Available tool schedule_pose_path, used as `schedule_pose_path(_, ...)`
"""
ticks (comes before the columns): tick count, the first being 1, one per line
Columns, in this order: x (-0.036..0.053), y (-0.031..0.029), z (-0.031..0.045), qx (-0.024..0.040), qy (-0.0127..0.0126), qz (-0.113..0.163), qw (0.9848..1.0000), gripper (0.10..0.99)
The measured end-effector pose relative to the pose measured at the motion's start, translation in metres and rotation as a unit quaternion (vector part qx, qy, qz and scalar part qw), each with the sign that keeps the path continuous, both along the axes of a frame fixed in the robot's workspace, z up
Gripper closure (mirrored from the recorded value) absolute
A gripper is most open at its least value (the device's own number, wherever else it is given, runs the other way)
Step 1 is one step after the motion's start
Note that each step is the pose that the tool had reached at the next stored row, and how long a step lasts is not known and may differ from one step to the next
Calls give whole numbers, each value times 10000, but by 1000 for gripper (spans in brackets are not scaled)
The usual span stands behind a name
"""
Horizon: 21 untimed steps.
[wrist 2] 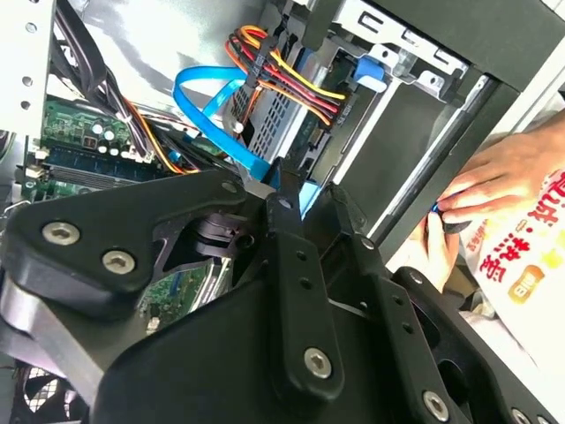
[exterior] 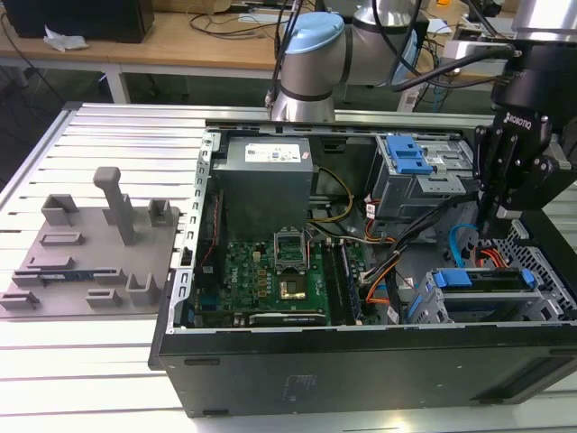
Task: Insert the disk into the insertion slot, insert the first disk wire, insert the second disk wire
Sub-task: 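Insert the second disk wire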
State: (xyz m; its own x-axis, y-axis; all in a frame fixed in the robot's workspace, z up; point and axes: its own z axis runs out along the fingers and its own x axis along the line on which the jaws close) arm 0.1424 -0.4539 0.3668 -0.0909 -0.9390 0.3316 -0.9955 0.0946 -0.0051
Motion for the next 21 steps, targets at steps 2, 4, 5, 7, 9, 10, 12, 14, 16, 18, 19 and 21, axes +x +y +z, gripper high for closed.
schedule_pose_path(2, 4, 2, -4, -1, 0, -25, 10000, 780)
schedule_pose_path(4, 15, 5, -9, 0, 0, -103, 9999, 780)
schedule_pose_path(5, 22, 8, -12, 0, 0, -182, 9998, 780)
schedule_pose_path(7, 24, 21, -18, -6, 1, -301, 9995, 780)
schedule_pose_path(9, 26, 29, -21, -15, 4, -300, 9995, 780)
schedule_pose_path(10, 25, 34, -21, -22, 7, -299, 9995, 780)
schedule_pose_path(12, 26, 48, -23, -36, 14, -266, 9996, 780)
schedule_pose_path(14, 26, 60, -26, -47, 18, -230, 9997, 780)
schedule_pose_path(16, 26, 65, -30, -54, 22, -191, 9998, 780)
schedule_pose_path(18, 26, 66, -32, -59, 27, -153, 9999, 780)
schedule_pose_path(19, 26, 67, -35, -62, 34, -115, 9999, 780)
schedule_pose_path(21, 25, 67, -37, -65, 42, -91, 9999, 780)
